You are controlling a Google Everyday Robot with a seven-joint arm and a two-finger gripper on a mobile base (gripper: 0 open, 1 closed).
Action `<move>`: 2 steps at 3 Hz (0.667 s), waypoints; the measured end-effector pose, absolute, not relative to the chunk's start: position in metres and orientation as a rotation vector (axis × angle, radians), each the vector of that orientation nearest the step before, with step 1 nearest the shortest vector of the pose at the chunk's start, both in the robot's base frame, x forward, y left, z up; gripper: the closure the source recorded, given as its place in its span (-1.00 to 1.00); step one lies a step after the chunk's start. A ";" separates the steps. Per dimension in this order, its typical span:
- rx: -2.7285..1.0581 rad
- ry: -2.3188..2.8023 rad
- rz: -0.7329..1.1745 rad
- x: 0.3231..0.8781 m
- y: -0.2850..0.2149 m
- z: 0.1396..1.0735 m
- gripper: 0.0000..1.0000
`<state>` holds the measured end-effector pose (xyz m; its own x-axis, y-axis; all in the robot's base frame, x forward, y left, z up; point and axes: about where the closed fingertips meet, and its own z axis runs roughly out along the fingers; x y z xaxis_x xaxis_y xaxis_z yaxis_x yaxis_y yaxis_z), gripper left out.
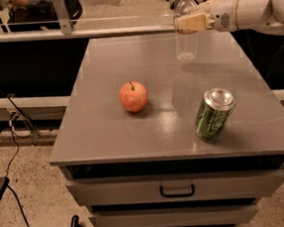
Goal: Pick water bottle
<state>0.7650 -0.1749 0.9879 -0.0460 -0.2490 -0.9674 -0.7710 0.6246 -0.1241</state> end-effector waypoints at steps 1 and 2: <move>-1.003 1.520 0.634 0.730 -0.143 1.014 1.00; -1.003 1.520 0.635 0.730 -0.142 1.014 1.00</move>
Offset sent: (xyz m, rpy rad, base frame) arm -0.0265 0.0252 0.0262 0.0092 -0.0279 0.1265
